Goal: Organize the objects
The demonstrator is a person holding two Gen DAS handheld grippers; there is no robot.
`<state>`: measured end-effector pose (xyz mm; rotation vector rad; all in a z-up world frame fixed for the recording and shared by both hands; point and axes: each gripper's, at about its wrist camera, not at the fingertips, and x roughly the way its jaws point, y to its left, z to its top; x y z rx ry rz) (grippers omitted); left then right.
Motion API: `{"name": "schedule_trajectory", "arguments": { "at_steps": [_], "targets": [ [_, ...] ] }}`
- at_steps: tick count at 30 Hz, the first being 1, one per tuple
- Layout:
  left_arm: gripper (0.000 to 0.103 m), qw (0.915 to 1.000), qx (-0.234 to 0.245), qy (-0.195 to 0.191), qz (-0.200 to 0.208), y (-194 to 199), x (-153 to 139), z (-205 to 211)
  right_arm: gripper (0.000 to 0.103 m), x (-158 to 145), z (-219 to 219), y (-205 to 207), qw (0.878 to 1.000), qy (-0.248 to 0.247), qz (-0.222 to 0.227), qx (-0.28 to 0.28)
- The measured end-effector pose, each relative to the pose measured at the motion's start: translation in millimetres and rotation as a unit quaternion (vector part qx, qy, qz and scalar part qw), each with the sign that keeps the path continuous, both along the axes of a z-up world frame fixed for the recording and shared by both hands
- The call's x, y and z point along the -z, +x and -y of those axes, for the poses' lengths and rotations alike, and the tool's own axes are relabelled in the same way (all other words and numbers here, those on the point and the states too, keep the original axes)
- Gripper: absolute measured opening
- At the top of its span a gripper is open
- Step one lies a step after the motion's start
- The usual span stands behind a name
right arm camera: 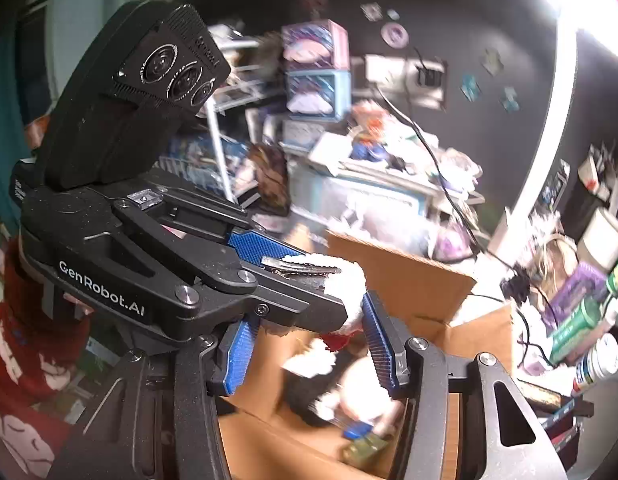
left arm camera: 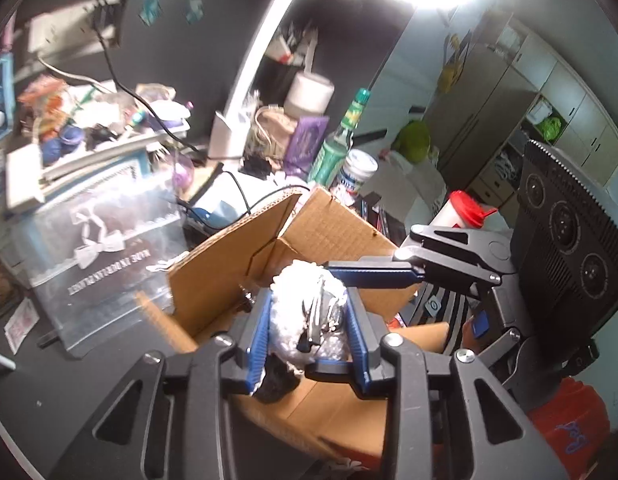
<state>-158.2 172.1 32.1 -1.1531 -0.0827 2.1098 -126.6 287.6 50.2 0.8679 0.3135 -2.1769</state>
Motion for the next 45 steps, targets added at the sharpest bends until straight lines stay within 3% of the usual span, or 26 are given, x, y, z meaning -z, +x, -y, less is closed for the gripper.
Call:
{"name": "schedule_trajectory", "arguments": {
  "at_steps": [2, 5, 6, 9, 12, 16, 18, 20, 22, 23, 24, 27, 32, 37, 40, 45],
  "targets": [
    [0.040, 0.9999, -0.001, -0.008, 0.012, -8.4, 4.5, -6.9, 0.055, 1.7, -4.4, -7.3, 1.000, 0.012, 0.000, 0.013],
    [0.064, 0.9999, -0.004, -0.013, 0.008, -12.8, 3.2, -11.8, 0.073, 1.7, -10.1, -15.4, 0.999, 0.021, -0.007, 0.025],
    [0.071, 0.9998, -0.007, -0.017, 0.001, -13.1, 1.3, -12.1, 0.073, 1.2, -12.8, -16.7, 0.999, 0.022, -0.009, 0.029],
    [0.074, 0.9997, -0.012, -0.019, -0.007, -13.9, -3.1, -11.0, 0.074, 0.2, -18.1, -19.0, 0.999, 0.022, -0.010, 0.032],
    [0.083, 0.9993, -0.023, -0.023, -0.019, -10.3, -6.8, -6.4, 0.075, 0.2, -18.9, -18.6, 0.999, 0.022, -0.009, 0.034],
    [0.085, 0.9973, -0.047, -0.033, -0.046, 2.5, -12.5, 3.6, 0.076, 0.2, -17.2, -14.1, 0.999, 0.020, -0.010, 0.032],
    [0.088, 0.9958, -0.060, -0.035, -0.059, 12.2, -16.0, 9.3, 0.078, -0.3, -16.1, -10.3, 0.999, 0.016, -0.010, 0.030],
    [0.089, 0.9936, -0.075, -0.036, -0.077, 24.3, -20.0, 15.8, 0.090, -1.5, -14.9, -5.1, 0.999, 0.012, -0.015, 0.028],
    [0.090, 0.9911, -0.089, -0.037, -0.092, 38.4, -23.3, 23.0, 0.091, -3.6, -13.2, 2.5, 0.999, 0.010, -0.026, 0.028],
    [0.095, 0.9895, -0.097, -0.038, -0.100, 44.8, -24.7, 26.1, 0.091, -4.4, -12.3, 5.8, 0.999, 0.010, -0.031, 0.028],
    [0.102, 0.9864, -0.110, -0.040, -0.115, 55.3, -27.2, 30.6, 0.091, -5.3, -11.3, 10.5, 0.999, 0.010, -0.038, 0.027],
    [0.102, 0.9762, -0.144, -0.044, -0.156, 77.5, -32.8, 40.6, 0.097, -6.4, -9.9, 21.4, 0.998, 0.005, -0.058, 0.022],
    [0.102, 0.9511, -0.219, -0.060, -0.210, 110.7, -31.5, 57.1, 0.100, -6.0, -18.1, 37.6, 0.995, -0.058, -0.079, 0.001],
    [0.102, 0.9226, -0.295, -0.053, -0.243, 128.7, -22.6, 74.5, 0.102, -0.1, -20.0, 45.2, 0.993, -0.070, -0.093, 0.015],
    [0.102, 0.9209, -0.307, -0.038, -0.238, 134.0, -18.6, 83.3, 0.102, 6.2, -21.6, 47.4, 0.993, -0.076, -0.090, 0.013],
    [0.102, 0.9166, -0.326, -0.053, -0.225, 135.0, -10.7, 86.9, 0.102, 11.8, -27.3, 49.4, 0.991, -0.087, -0.094, 0.023]
  ]
}}
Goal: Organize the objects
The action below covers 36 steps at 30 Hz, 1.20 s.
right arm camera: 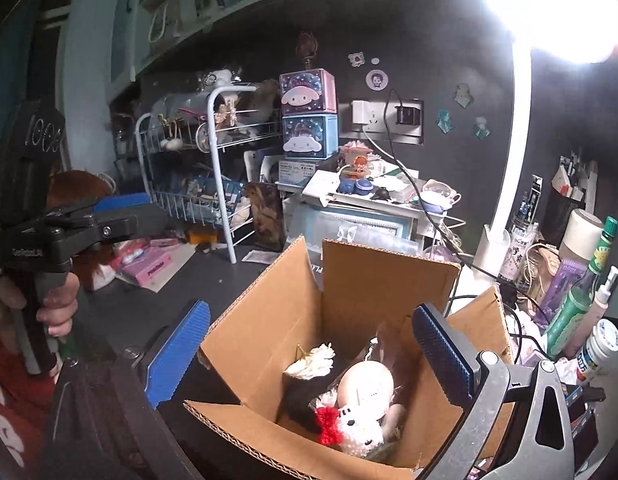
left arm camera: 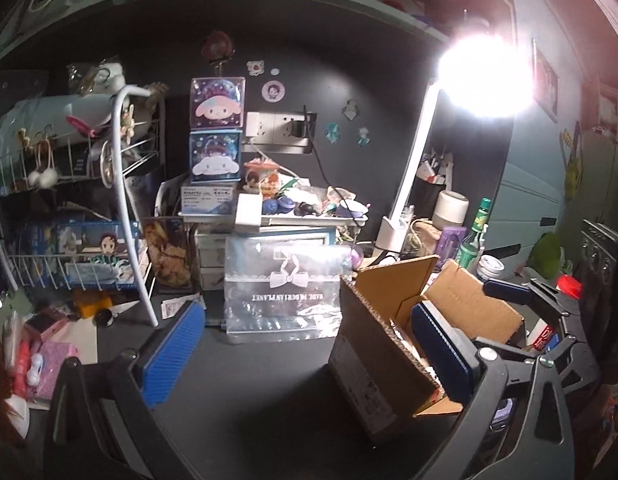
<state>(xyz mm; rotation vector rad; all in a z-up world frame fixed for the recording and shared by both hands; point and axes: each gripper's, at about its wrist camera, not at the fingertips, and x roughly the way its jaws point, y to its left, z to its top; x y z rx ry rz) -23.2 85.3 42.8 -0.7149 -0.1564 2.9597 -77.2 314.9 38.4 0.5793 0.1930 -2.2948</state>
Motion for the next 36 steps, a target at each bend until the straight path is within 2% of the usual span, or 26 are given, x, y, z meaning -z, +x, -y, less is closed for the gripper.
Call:
{"name": "schedule_trajectory", "arguments": {
  "at_steps": [5, 14, 36],
  "targets": [
    [0.102, 0.9999, -0.006, -0.005, 0.008, -1.6, 5.7, 0.2, 0.102, -2.1, -6.7, -2.3, 1.000, -0.026, 0.007, -0.005],
    [0.102, 0.9998, -0.004, -0.012, 0.018, -6.2, 10.0, 0.3, 0.102, -1.9, 3.4, -7.4, 1.000, -0.016, 0.010, -0.024],
    [0.102, 0.9997, 0.007, -0.001, 0.022, -7.7, 14.4, 6.2, 0.102, 2.1, -1.4, -13.3, 0.998, -0.050, 0.029, -0.024]
  ]
}}
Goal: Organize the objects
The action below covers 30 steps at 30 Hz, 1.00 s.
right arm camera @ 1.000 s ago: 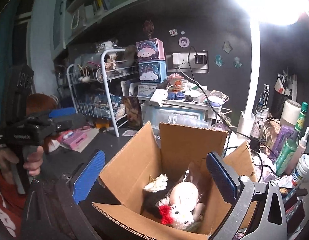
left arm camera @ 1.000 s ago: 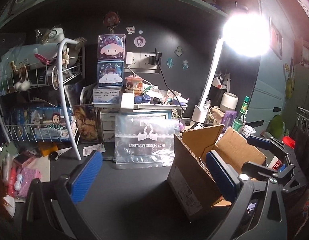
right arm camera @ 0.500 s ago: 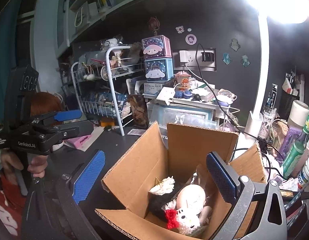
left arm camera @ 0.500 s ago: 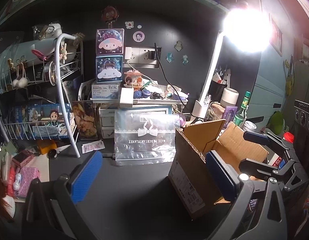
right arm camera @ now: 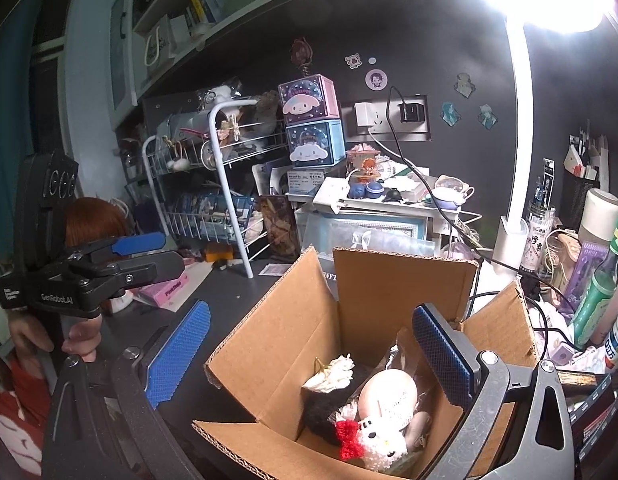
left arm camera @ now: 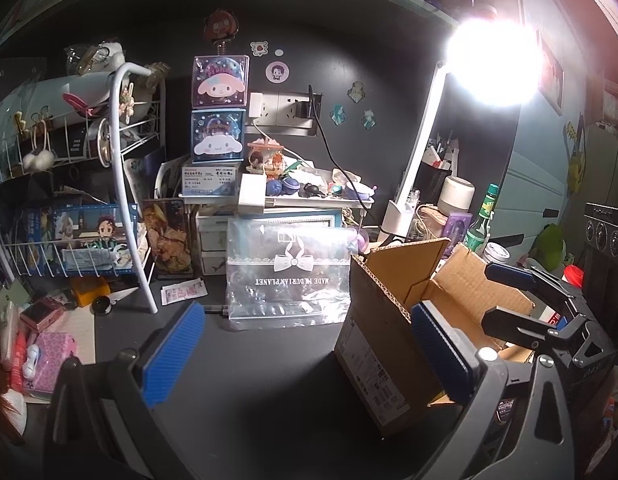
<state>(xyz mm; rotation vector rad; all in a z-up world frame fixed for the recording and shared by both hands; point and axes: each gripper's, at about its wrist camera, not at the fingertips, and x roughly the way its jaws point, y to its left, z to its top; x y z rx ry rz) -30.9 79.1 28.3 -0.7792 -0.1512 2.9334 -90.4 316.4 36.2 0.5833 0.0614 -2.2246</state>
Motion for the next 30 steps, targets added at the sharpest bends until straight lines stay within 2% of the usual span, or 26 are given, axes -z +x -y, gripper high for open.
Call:
{"name": "schedule_trajectory", "arguments": {
  "at_steps": [30],
  "targets": [
    [0.102, 1.0000, 0.001, 0.005, 0.000, 1.1, 3.1, 1.5, 0.102, 2.6, 1.4, 2.7, 1.000, -0.012, 0.006, 0.003]
  ]
}}
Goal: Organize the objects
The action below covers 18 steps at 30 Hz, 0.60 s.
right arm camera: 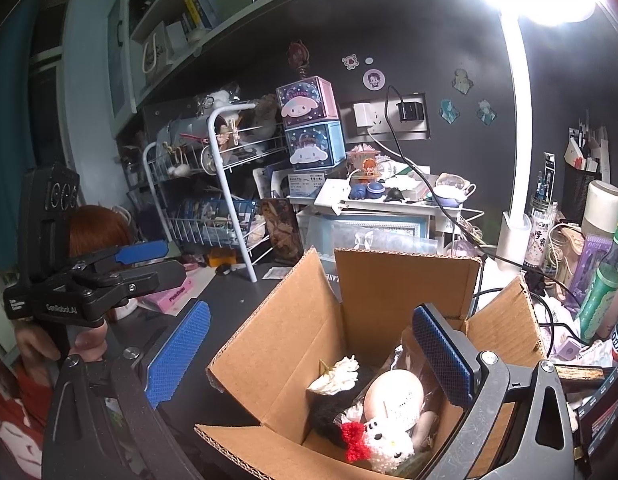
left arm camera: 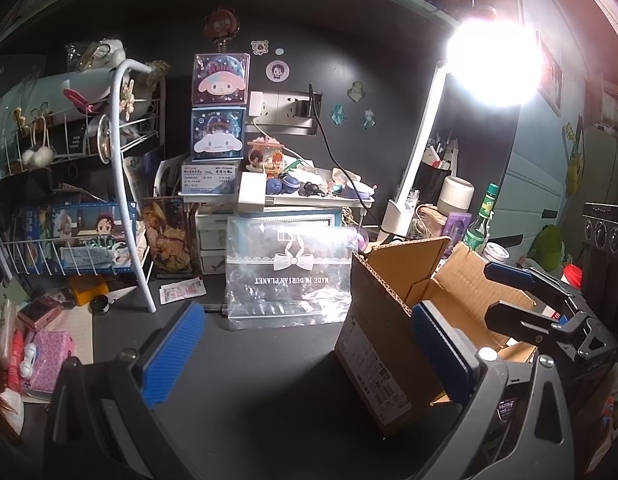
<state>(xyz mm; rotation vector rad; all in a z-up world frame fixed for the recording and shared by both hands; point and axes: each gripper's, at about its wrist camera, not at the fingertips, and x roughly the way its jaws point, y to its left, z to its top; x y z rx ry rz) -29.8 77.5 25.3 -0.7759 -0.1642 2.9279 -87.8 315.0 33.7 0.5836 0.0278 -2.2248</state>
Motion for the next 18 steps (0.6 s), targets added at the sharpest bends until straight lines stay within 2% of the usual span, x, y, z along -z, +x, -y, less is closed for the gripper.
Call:
{"name": "schedule_trajectory", "arguments": {
  "at_steps": [18],
  "targets": [
    [0.102, 1.0000, -0.001, -0.002, 0.000, -2.8, 1.3, 4.1, 0.102, 0.9, 2.2, 0.4, 1.000, 0.003, 0.001, 0.001]
  ]
}}
